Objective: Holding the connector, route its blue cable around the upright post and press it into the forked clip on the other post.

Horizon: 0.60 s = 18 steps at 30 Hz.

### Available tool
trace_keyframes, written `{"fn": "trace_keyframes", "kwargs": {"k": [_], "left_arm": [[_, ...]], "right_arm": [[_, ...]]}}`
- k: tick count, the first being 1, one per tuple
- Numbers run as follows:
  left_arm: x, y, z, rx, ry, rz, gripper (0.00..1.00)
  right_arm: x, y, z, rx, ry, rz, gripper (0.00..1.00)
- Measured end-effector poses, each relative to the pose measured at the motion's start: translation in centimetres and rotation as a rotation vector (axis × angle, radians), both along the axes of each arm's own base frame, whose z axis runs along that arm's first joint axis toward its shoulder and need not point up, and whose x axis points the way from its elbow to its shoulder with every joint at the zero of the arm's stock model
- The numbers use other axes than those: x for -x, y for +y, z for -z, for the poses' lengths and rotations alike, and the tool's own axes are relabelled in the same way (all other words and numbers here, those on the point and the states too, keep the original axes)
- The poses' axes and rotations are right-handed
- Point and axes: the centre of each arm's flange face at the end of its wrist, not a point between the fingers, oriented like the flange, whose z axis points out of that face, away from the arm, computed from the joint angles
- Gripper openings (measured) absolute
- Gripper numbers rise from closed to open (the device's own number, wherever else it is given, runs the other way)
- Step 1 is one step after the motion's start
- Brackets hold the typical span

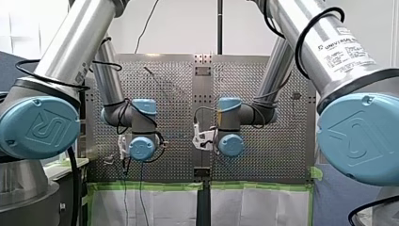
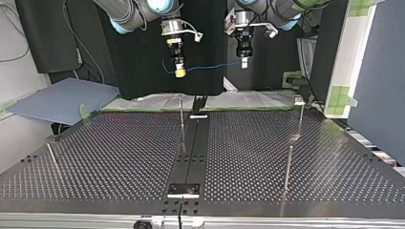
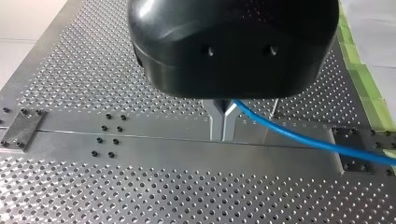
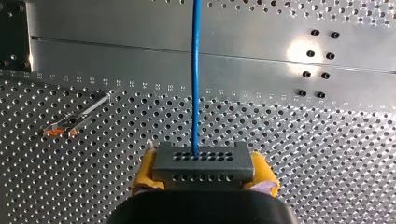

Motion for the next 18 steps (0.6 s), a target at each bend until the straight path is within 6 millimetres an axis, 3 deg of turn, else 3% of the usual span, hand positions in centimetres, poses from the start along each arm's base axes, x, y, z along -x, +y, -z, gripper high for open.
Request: {"fn": "trace_keyframes", "kwargs": {"k": [10, 11, 13, 18], "left_arm": [[0.0, 0.0, 0.0, 0.0, 0.0, 0.0, 0.0], [-0.01, -0.01, 0.0, 0.0, 0.0, 0.0, 0.05], [-0.17, -0.17, 0.04, -0.002, -0.004, 0.005, 0.05], [-0.82, -0.84, 0.7, -0.025, -0.017, 0.029, 0.05]], "right_arm": [[0.0, 0.0, 0.0, 0.0, 0.0, 0.0, 0.0], [0.0, 0.0, 0.0, 0.0, 0.0, 0.0, 0.0], [-0.04, 0.02, 0.04, 0.0, 0.002, 0.0, 0.0], [-0.46, -0.3, 0.9, -0.01, 0.035, 0.02, 0.0]]}}
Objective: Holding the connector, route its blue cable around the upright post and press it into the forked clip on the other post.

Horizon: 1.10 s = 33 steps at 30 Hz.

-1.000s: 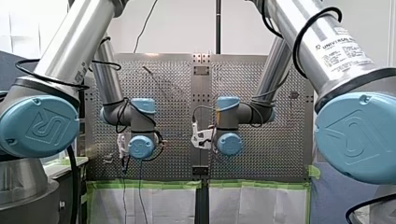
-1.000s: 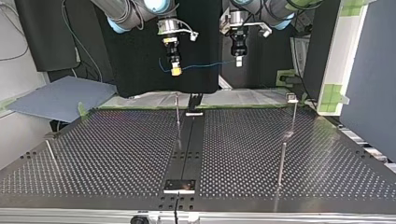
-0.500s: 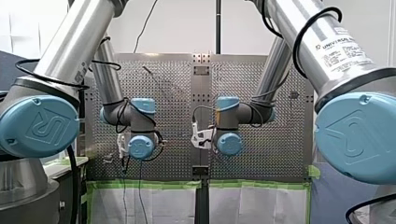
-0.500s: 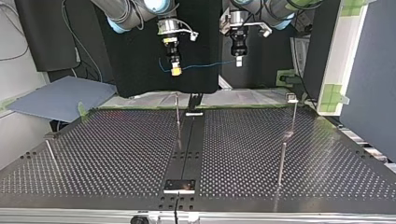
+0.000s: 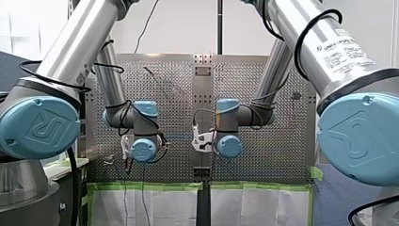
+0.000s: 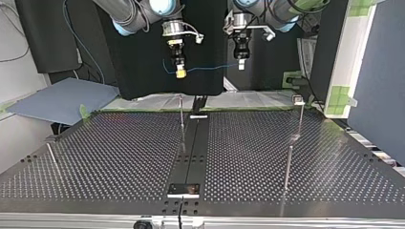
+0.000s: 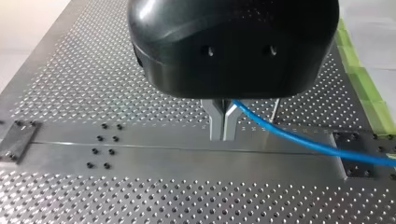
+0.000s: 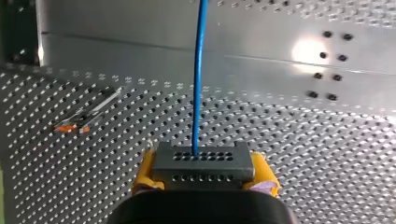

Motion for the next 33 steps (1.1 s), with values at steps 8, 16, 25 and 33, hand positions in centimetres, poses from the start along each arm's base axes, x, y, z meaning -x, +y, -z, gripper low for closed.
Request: {"fn": "trace_keyframes", "kwargs": {"k": [8, 16, 25, 33], "left_arm": [[0.3, 0.1, 2.8, -0.036, 0.038, 0.007, 0.05], [1.2, 0.6, 5.7, -0.076, 0.103, 0.007, 0.05], [0.4, 0.1, 6.2, -0.063, 0.111, 0.021, 0.05], [-0.8, -0.2, 3.9, -0.003, 0.096, 0.013, 0.09]], "right_arm": [[0.0, -0.2, 3.5, -0.072, 0.083, 0.016, 0.0], [0.3, 0.1, 5.0, -0.102, 0.115, 0.016, 0.0], [-0.1, -0.5, 3.7, -0.095, 0.096, 0.036, 0.0], [-2.0, -2.4, -1.3, -0.076, 0.003, 0.033, 0.0]]}}
